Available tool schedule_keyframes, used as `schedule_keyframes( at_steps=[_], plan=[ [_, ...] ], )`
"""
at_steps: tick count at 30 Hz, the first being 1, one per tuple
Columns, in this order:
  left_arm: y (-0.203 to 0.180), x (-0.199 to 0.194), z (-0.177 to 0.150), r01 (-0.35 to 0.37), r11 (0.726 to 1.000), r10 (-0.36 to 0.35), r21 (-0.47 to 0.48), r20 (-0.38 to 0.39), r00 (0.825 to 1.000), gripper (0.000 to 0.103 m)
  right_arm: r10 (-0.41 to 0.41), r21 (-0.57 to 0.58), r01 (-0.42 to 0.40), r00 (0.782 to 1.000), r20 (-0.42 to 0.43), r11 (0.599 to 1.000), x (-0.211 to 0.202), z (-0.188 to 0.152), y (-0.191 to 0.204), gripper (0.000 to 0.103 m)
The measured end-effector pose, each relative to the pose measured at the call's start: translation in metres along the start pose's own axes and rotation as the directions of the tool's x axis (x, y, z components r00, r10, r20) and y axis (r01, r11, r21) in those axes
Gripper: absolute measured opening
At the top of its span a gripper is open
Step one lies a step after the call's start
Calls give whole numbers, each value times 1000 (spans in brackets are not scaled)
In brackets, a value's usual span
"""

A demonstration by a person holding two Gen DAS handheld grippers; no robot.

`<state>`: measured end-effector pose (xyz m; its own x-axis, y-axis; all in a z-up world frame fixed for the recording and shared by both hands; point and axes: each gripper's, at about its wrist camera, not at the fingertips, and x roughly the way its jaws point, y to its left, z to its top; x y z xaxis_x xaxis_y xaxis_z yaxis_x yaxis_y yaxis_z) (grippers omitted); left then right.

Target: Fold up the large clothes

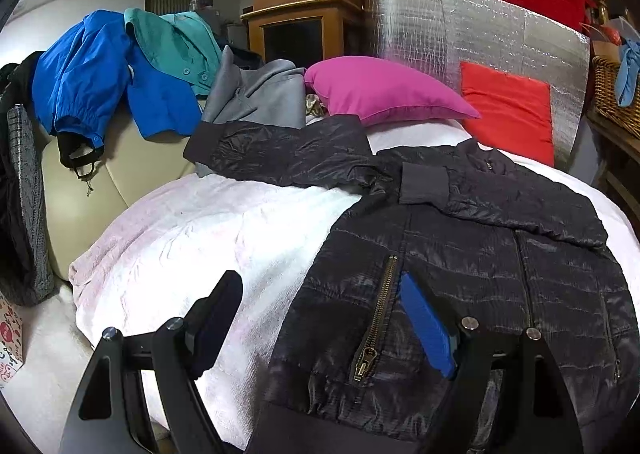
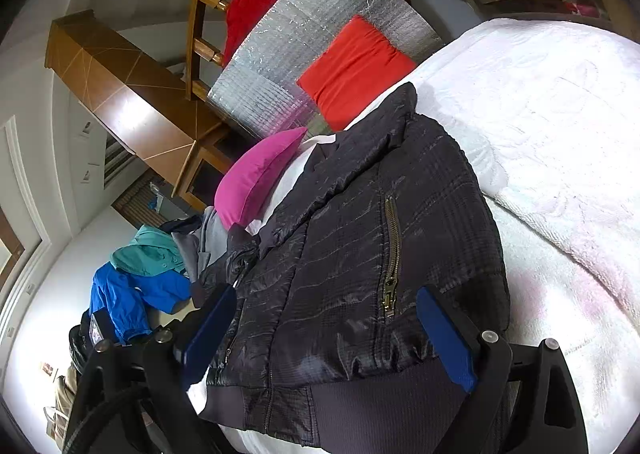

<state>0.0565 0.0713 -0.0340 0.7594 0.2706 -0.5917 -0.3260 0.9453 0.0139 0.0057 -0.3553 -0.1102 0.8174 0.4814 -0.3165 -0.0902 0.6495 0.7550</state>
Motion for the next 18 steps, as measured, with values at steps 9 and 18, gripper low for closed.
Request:
schedule_keyframes(
  at_steps=[9, 18],
  plan=[
    [-1, 1, -1, 3, 1000, -3, -1, -4, 1000, 82, 0, -5, 0, 1000, 0, 1000, 1, 0, 1, 93],
    [18, -4, 10, 23, 998, -22, -58, 8, 1000, 82, 3, -11, -3, 1000, 9, 1000, -3, 0, 0, 93]
  ],
)
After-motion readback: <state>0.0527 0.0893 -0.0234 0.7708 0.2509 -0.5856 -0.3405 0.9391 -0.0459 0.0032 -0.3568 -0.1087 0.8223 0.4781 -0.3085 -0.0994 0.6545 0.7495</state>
